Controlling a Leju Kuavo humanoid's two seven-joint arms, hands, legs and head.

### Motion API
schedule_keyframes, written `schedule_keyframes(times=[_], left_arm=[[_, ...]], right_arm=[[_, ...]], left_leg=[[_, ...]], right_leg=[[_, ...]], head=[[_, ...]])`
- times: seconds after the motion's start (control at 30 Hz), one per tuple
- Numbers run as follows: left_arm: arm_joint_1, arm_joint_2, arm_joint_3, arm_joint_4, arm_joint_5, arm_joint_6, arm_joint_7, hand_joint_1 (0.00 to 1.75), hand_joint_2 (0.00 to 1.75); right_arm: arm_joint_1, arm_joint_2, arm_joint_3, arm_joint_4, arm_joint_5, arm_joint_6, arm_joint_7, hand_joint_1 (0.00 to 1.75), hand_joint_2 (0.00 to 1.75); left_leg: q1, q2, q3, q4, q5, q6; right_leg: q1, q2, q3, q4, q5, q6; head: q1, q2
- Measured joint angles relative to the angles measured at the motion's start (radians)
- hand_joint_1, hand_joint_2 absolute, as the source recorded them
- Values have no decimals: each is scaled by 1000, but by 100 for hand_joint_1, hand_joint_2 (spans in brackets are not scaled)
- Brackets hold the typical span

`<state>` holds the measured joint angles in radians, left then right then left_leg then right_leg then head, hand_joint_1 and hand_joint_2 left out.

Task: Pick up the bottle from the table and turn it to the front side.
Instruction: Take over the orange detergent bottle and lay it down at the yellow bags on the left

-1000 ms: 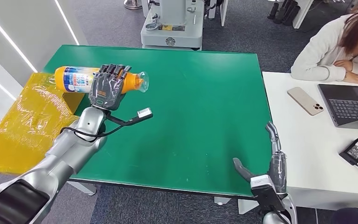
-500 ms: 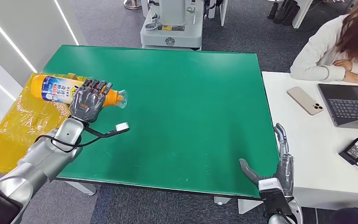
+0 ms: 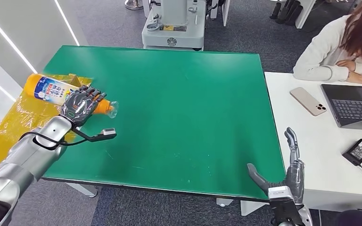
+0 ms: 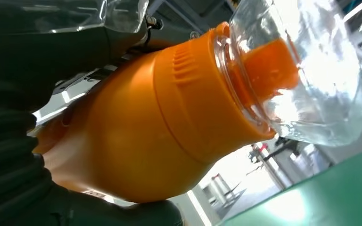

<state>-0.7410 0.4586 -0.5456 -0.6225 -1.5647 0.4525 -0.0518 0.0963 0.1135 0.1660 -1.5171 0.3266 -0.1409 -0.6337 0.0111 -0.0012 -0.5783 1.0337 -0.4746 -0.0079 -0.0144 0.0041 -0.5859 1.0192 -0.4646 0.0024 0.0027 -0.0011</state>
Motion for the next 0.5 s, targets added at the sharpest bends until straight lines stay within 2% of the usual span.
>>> schedule_keyframes(times=[0.33,0.5], left_arm=[[-71,7,115,80,14,-97,-45,175,175],[-97,8,156,118,45,-128,-94,175,175]], right_arm=[[-1,3,-2,0,-4,2,-7,0,175],[-2,7,-3,0,-11,4,-7,0,175]], left_leg=[[0,0,-1,0,1,-1],[0,0,-1,0,1,-1]], right_leg=[[0,0,-1,1,1,-1],[0,0,-1,1,1,-1]], head=[[0,0],[0,0]])
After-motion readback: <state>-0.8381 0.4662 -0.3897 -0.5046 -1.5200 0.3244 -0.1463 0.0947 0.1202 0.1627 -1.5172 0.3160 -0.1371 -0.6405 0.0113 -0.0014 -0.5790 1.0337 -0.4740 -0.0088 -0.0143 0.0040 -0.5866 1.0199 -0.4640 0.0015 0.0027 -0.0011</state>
